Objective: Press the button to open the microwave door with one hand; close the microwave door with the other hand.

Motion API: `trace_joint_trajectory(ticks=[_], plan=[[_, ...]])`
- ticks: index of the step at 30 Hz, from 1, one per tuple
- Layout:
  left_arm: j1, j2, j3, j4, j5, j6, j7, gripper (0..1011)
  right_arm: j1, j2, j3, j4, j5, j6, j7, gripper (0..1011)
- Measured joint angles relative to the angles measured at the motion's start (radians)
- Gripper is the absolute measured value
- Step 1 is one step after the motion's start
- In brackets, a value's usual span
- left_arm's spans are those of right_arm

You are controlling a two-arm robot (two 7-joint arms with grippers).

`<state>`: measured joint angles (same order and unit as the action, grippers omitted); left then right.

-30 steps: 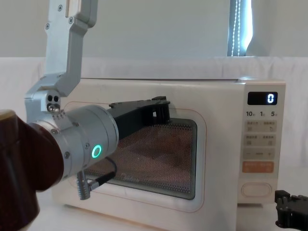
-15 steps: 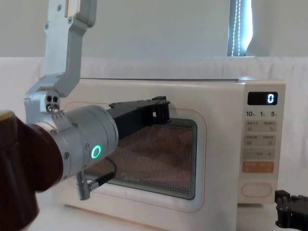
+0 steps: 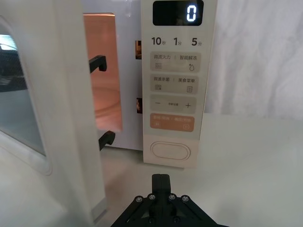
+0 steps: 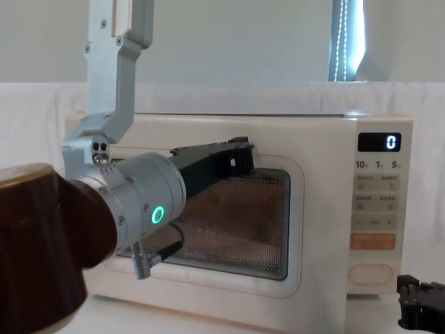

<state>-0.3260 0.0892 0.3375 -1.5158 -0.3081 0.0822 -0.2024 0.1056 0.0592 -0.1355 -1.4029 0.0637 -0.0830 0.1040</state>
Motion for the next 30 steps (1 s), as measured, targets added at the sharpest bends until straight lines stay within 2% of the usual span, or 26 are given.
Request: trace_joint_trajectory(ticks=[13,26,30], plan=[[-0.083,-0.030,-0.002,0.119,0.020,-0.047,-0.005,0,0.000,0.000,0.000,0.000,0.000,0.000,0.000,0],[-0.164,-0.071,-0.009,0.237,0.026,-0.065,-0.008,0,0.000,0.000,0.000,0.000,0.000,0.000,0.000,0],[-0.176,-0.077,-0.010,0.255,0.027,-0.069,-0.010,0,0.000,0.000,0.000,0.000,0.000,0.000,0.000,0]])
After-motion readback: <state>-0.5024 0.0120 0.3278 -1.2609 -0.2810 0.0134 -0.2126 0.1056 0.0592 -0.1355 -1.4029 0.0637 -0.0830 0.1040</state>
